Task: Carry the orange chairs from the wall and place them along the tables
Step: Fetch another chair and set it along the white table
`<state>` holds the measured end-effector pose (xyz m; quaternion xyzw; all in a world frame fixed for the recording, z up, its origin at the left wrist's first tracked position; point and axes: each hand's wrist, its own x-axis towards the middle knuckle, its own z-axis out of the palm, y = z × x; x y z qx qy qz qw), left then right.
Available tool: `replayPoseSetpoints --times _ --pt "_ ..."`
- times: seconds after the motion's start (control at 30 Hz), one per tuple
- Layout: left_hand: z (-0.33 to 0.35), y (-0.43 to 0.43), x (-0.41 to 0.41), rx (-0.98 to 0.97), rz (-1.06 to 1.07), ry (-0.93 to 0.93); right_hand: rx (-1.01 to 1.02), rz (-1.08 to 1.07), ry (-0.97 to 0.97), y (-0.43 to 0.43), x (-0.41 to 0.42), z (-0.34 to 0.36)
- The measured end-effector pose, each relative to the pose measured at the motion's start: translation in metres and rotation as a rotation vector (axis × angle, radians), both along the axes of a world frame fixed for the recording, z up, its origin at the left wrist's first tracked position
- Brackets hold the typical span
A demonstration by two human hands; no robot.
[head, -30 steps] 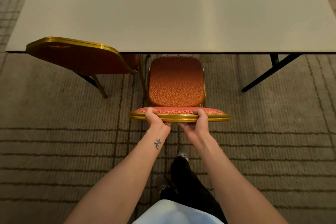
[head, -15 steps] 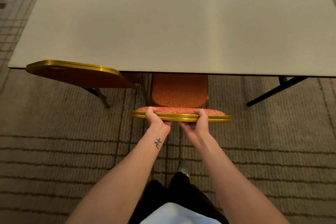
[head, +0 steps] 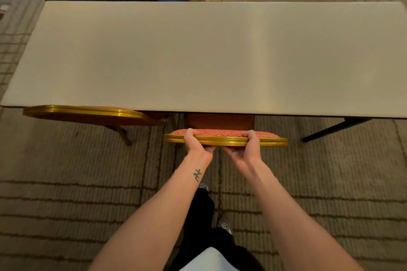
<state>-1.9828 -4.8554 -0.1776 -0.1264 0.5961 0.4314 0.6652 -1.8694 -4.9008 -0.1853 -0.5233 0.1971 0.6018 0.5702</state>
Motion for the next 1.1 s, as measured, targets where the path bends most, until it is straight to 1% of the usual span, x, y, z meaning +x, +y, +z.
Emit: replayPoseSetpoints --times 0.37,0.53,0.7,0.9,1.1 --pt "-0.007 0.072 0.007 0.004 -0.009 -0.003 0.046 0.014 -0.037 0.068 0.007 -0.003" --pt "-0.009 0.074 0.007 0.001 -0.012 0.015 0.045 0.021 -0.055 0.069 0.007 -0.008" --pt "-0.008 0.073 0.004 0.008 -0.007 -0.01 0.034 0.015 -0.063 0.067 0.004 -0.003" --pt "-0.005 0.071 -0.007 0.002 -0.014 -0.046 0.023 0.012 -0.031 0.062 0.001 0.003" --pt "-0.007 0.063 -0.02 0.001 -0.001 -0.06 0.056 0.019 0.006 0.056 -0.009 0.008"
